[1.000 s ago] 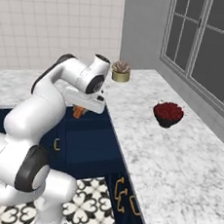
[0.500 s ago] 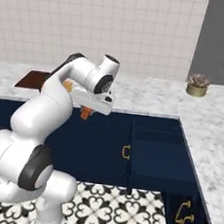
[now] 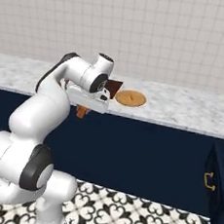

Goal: Pick up the knife from the drawer and place it on the cutting board. Then place the meat from the plate to the cutting board.

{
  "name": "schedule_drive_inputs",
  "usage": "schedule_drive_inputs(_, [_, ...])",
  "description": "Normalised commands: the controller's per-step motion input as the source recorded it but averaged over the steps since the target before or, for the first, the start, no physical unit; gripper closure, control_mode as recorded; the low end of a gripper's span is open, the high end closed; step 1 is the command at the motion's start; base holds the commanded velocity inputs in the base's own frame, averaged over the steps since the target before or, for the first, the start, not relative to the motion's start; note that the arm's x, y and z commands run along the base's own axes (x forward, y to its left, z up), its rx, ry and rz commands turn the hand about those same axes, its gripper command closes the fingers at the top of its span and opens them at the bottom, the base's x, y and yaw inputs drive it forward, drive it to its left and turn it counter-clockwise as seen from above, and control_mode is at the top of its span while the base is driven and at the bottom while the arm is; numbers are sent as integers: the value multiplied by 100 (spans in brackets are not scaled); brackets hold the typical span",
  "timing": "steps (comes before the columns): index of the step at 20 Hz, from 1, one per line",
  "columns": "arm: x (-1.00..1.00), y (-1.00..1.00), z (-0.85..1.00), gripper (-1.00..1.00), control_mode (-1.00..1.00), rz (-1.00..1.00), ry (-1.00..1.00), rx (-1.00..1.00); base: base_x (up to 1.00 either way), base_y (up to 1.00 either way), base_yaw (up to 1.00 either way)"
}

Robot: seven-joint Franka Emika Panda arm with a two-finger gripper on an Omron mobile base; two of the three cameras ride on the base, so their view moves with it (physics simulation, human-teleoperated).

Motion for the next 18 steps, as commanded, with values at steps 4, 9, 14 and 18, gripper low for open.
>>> schedule_drive_inputs(4, [0,0,0,100,100,0,0,0,63,79,14])
schedule_drive_inputs(9, [0,0,0,100,100,0,0,0,82,37,7])
schedule_drive_inputs(14, [0,0,0,100,100,0,0,0,76,0,7])
schedule_drive_inputs(18, [0,0,0,100,100,0,0,0,52,-26,13])
